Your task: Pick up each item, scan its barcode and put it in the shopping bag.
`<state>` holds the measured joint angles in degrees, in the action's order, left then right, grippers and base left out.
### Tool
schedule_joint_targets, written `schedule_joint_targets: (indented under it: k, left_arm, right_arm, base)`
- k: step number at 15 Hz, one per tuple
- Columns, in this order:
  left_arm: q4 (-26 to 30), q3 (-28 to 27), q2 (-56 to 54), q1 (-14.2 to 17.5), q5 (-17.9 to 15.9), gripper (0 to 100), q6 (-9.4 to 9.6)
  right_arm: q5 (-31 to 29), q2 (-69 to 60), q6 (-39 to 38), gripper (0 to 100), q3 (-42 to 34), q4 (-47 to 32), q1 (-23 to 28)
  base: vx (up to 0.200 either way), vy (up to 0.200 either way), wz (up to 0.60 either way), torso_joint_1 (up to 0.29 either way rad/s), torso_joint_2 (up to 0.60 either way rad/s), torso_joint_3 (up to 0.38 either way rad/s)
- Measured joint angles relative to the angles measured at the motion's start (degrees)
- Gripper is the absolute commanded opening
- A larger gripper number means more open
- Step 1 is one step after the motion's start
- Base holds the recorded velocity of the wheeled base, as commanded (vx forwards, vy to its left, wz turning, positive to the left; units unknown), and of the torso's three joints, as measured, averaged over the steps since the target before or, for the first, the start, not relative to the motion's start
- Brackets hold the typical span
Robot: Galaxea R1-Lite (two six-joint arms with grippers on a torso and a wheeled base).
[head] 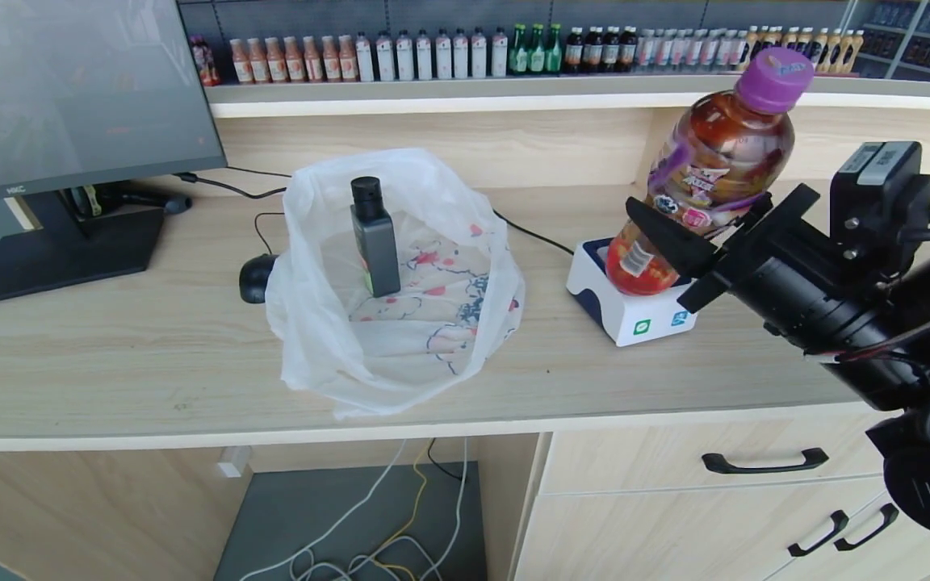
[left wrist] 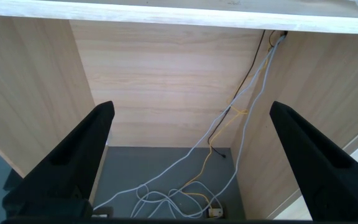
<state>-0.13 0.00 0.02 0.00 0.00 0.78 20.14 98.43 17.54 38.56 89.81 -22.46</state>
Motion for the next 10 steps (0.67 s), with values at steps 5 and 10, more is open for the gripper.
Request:
schedule_joint_targets:
  k: [5, 10]
  left_arm:
    - [0.0, 0.0, 0.0, 0.0, 0.0, 100, 0.01]
    - [-0.02, 0.0, 0.0, -0.05, 0.0, 100, 0.04]
  right_arm:
    - [-6.68, -0.13, -4.99, 0, 3.34, 0.07, -0.28]
    - [-23.58, -1.66, -14.1, 0, 3.47, 0.13, -1.6]
  base:
    - [0.0, 0.0, 0.0, 0.0, 0.0, 0.0]
    - [0.0, 0.0, 0.0, 0.0, 0.0, 0.0]
